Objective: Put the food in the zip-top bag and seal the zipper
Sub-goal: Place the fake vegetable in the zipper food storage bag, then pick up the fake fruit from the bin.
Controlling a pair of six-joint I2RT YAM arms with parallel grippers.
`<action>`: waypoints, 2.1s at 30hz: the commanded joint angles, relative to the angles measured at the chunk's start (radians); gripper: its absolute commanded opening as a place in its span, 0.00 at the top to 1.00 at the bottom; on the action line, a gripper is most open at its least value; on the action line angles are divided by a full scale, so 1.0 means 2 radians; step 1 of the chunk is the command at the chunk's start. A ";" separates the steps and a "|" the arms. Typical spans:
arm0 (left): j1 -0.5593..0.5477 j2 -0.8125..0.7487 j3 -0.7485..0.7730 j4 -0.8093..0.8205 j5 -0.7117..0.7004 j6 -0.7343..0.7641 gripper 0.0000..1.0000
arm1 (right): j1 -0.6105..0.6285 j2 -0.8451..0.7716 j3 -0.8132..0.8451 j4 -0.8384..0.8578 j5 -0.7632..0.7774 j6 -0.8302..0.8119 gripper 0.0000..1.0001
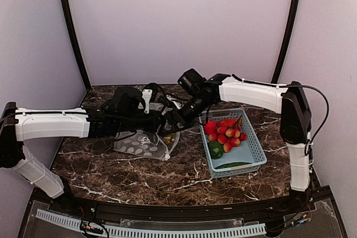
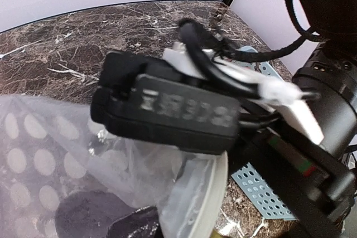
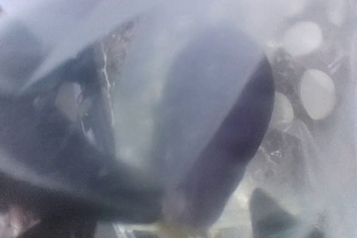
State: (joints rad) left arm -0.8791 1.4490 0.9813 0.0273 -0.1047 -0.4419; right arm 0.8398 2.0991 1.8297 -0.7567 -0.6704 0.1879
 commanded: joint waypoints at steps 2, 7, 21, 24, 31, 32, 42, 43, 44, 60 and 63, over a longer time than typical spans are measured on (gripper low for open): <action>-0.001 -0.016 0.005 -0.011 -0.027 -0.013 0.99 | -0.005 -0.062 -0.005 0.012 -0.005 -0.024 0.01; 0.007 -0.026 0.012 -0.055 -0.061 -0.017 0.99 | -0.009 -0.126 -0.031 0.008 0.021 -0.057 0.01; 0.055 -0.042 0.066 -0.184 -0.025 0.084 0.99 | -0.087 -0.349 -0.274 0.051 0.135 -0.335 0.12; 0.063 -0.036 0.071 -0.178 -0.009 0.100 0.99 | -0.090 -0.358 -0.314 0.041 0.138 -0.376 0.18; 0.065 -0.030 0.062 -0.152 0.023 0.094 0.99 | -0.090 -0.346 -0.367 0.053 0.161 -0.391 0.25; 0.065 -0.030 0.061 -0.149 0.026 0.093 0.99 | -0.090 -0.343 -0.371 0.055 0.164 -0.391 0.26; 0.066 -0.030 0.067 -0.153 0.035 0.138 0.99 | -0.091 -0.344 -0.407 0.080 0.172 -0.426 0.22; 0.065 -0.030 0.067 -0.154 0.033 0.142 0.99 | -0.090 -0.344 -0.412 0.083 0.170 -0.430 0.21; 0.066 -0.030 0.067 -0.153 0.033 0.143 0.99 | -0.090 -0.344 -0.414 0.084 0.169 -0.435 0.20; 0.078 0.025 0.095 -0.148 0.105 0.165 0.99 | -0.090 -0.284 -0.426 0.130 0.202 -0.466 0.16; 0.082 0.041 0.099 -0.148 0.107 0.174 0.99 | -0.090 -0.271 -0.424 0.134 0.201 -0.467 0.16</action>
State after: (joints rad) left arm -0.7284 1.5036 1.1473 -0.2497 0.0689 -0.1398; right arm 0.6628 1.5265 0.9775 -0.5278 -0.2821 -0.7269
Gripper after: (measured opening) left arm 0.010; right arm 0.840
